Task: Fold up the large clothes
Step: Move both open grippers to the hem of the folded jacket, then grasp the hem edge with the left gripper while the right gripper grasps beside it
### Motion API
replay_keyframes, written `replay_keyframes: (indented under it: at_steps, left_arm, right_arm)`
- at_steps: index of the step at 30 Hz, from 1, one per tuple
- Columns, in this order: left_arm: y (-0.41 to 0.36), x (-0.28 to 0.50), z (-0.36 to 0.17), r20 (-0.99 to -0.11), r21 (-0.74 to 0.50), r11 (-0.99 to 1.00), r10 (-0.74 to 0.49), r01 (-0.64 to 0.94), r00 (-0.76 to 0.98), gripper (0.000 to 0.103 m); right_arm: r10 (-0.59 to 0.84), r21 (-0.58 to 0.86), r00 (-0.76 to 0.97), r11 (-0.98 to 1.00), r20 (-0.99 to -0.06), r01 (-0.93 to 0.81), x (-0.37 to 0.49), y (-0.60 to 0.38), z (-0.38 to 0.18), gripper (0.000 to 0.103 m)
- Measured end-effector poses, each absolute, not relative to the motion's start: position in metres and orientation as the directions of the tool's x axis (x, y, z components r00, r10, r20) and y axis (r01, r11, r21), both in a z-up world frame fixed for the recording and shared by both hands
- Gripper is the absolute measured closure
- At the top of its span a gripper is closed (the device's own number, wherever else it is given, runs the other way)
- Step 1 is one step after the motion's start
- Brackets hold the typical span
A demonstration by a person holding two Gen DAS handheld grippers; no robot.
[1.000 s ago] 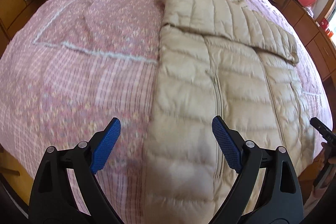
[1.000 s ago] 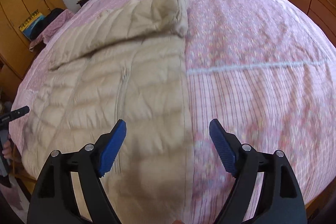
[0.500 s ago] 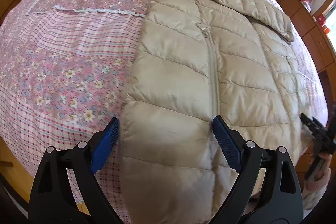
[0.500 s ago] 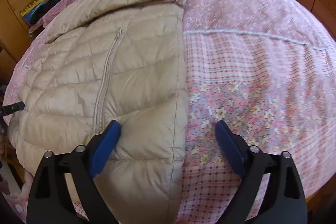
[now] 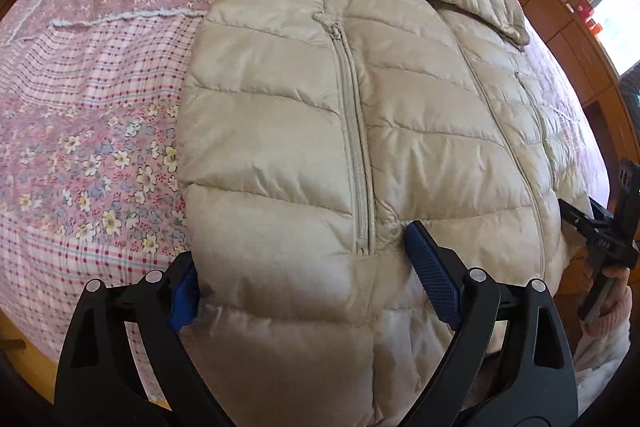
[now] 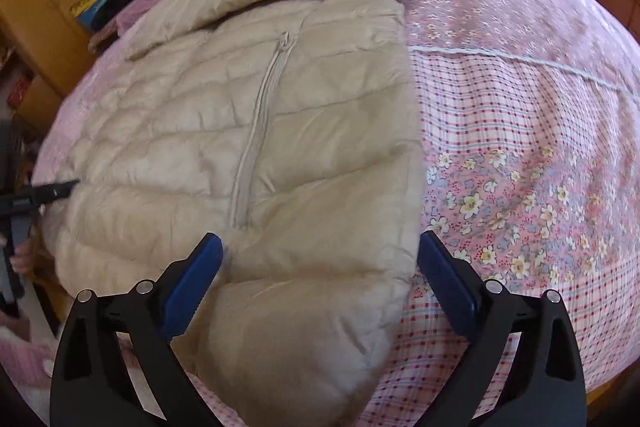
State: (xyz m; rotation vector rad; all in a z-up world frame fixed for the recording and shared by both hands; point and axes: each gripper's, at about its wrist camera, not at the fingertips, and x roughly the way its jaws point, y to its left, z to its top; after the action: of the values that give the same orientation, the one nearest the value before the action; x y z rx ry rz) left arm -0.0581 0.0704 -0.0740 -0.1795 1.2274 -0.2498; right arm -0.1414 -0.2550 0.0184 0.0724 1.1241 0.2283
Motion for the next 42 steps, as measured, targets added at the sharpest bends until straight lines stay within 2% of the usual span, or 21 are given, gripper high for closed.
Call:
replay_keyframes:
  at_steps: [2, 3, 5, 6, 7, 8, 9, 11, 14, 17, 26, 35, 42]
  left_arm:
    - [0.065, -0.057, -0.072, -0.906, -0.262, 0.960, -0.278, 0.094, 0.320, 0.017]
    - [0.063, -0.059, -0.069, -0.901, -0.261, 0.960, -0.281, 0.103, 0.330, 0.023]
    - [0.062, -0.060, -0.066, -0.896, -0.265, 0.958, -0.287, 0.109, 0.340, 0.034]
    - [0.062, -0.060, -0.065, -0.892, -0.270, 0.957, -0.291, 0.108, 0.346, 0.041]
    - [0.064, -0.060, -0.065, -0.890, -0.277, 0.956, -0.294, 0.100, 0.349, 0.044]
    - [0.070, -0.061, -0.064, -0.888, -0.286, 0.954, -0.301, 0.094, 0.349, 0.052]
    - [0.071, -0.061, -0.063, -0.880, -0.308, 0.947, -0.319, 0.089, 0.352, 0.064]
    - [0.073, -0.065, -0.057, -0.859, -0.354, 0.930, -0.366, 0.102, 0.359, 0.080]
    - [0.076, -0.070, -0.048, -0.850, -0.362, 0.926, -0.376, 0.111, 0.369, 0.086]
    - [0.082, -0.082, -0.041, -0.846, -0.378, 0.920, -0.388, 0.100, 0.366, 0.086]
    - [0.104, -0.138, 0.002, -0.809, -0.454, 0.888, -0.447, 0.077, 0.381, 0.087]
    - [0.103, -0.183, 0.038, -0.813, -0.431, 0.898, -0.429, 0.088, 0.395, 0.087]
    - [0.103, -0.171, 0.060, -0.781, -0.420, 0.898, -0.433, 0.133, 0.451, 0.087]
  right_arm:
    - [0.216, 0.167, 0.413, 0.974, -0.885, -0.150, -0.140, -0.254, 0.017, 0.016]
    - [0.216, 0.165, 0.421, 0.974, -0.881, -0.153, -0.140, -0.254, 0.019, 0.020]
    - [0.227, 0.171, 0.433, 0.971, -0.872, -0.166, -0.141, -0.253, 0.023, 0.036]
    - [0.234, 0.176, 0.436, 0.970, -0.869, -0.170, -0.142, -0.253, 0.025, 0.038]
    - [0.233, 0.174, 0.442, 0.970, -0.866, -0.171, -0.143, -0.254, 0.026, 0.045]
    - [0.233, 0.172, 0.447, 0.970, -0.864, -0.171, -0.143, -0.253, 0.029, 0.055]
    - [0.248, 0.191, 0.452, 0.967, -0.857, -0.170, -0.143, -0.255, 0.030, 0.059]
    - [0.261, 0.211, 0.465, 0.965, -0.846, -0.157, -0.145, -0.258, 0.032, 0.070]
    - [0.293, 0.248, 0.488, 0.956, -0.822, -0.155, -0.151, -0.260, 0.039, 0.085]
    - [0.319, 0.269, 0.511, 0.948, -0.798, -0.170, -0.157, -0.257, 0.051, 0.089]
    - [0.394, 0.326, 0.539, 0.919, -0.744, -0.221, -0.191, -0.256, 0.098, 0.090]
    - [0.434, 0.337, 0.542, 0.901, -0.719, -0.274, -0.227, -0.248, 0.135, 0.090]
    - [0.449, 0.338, 0.576, 0.894, -0.683, -0.295, -0.243, -0.243, 0.153, 0.090]
